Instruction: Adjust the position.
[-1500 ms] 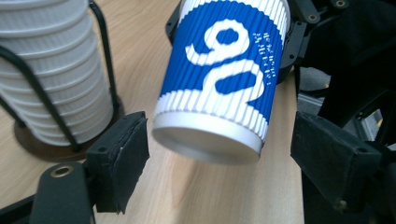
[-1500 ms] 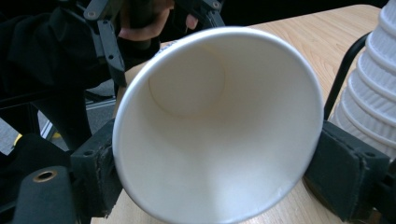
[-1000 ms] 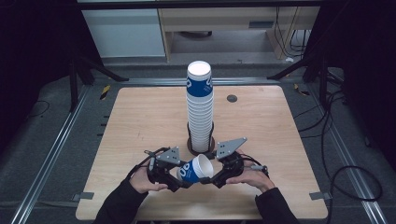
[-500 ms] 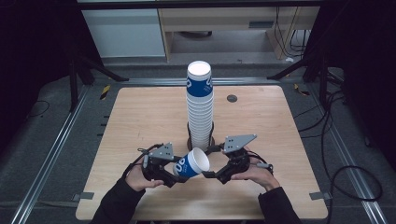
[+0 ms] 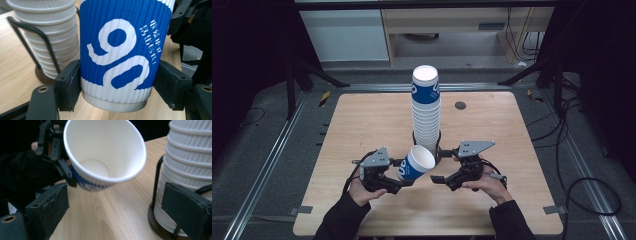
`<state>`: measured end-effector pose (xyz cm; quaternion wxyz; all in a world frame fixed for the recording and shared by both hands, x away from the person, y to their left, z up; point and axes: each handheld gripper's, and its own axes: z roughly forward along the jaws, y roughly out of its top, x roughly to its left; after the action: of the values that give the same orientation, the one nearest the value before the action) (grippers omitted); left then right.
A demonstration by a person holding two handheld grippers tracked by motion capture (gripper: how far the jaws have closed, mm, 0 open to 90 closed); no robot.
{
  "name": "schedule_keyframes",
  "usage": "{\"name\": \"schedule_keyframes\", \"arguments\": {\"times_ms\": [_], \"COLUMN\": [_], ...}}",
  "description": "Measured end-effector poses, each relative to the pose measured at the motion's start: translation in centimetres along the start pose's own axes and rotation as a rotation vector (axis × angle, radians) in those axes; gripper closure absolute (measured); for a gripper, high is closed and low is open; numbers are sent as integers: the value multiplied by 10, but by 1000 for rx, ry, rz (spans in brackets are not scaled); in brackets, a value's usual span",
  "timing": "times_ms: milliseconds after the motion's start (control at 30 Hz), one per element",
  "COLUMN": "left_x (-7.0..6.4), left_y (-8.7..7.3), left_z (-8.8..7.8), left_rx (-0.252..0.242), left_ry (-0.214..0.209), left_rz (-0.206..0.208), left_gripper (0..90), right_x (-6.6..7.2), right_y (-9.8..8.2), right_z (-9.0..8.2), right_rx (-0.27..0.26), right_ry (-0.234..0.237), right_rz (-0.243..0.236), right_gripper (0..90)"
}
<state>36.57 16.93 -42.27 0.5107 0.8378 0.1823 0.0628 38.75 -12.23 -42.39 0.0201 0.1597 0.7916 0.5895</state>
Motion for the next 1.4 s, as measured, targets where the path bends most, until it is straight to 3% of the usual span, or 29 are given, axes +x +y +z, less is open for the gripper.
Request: {"name": "schedule_keyframes", "arguments": {"times_ms": [333,500,833,1000,1200,1400], "left_x": [-14,-16,-13,-6,0,16], "left_y": [2,1,2,3,2,-2], "left_z": [14,18,16,8,2,-11], "left_rx": [30,44,38,47,59,60], "left_ry": [-30,-43,-51,-43,-10,93], "left_rz": [33,40,22,-7,-17,-77], "left_gripper": [269,269,246,190,183,185], "right_x": [5,6,6,5,1,-3], "right_y": [-2,-3,-2,2,3,5], "right_z": [13,17,15,5,-5,-19], "right_rx": [-12,-10,-15,0,43,47], "right_ry": [62,91,101,52,-49,-159], "right_rz": [31,46,52,17,-15,-16], "right_gripper": [79,128,169,171,170,168]}}
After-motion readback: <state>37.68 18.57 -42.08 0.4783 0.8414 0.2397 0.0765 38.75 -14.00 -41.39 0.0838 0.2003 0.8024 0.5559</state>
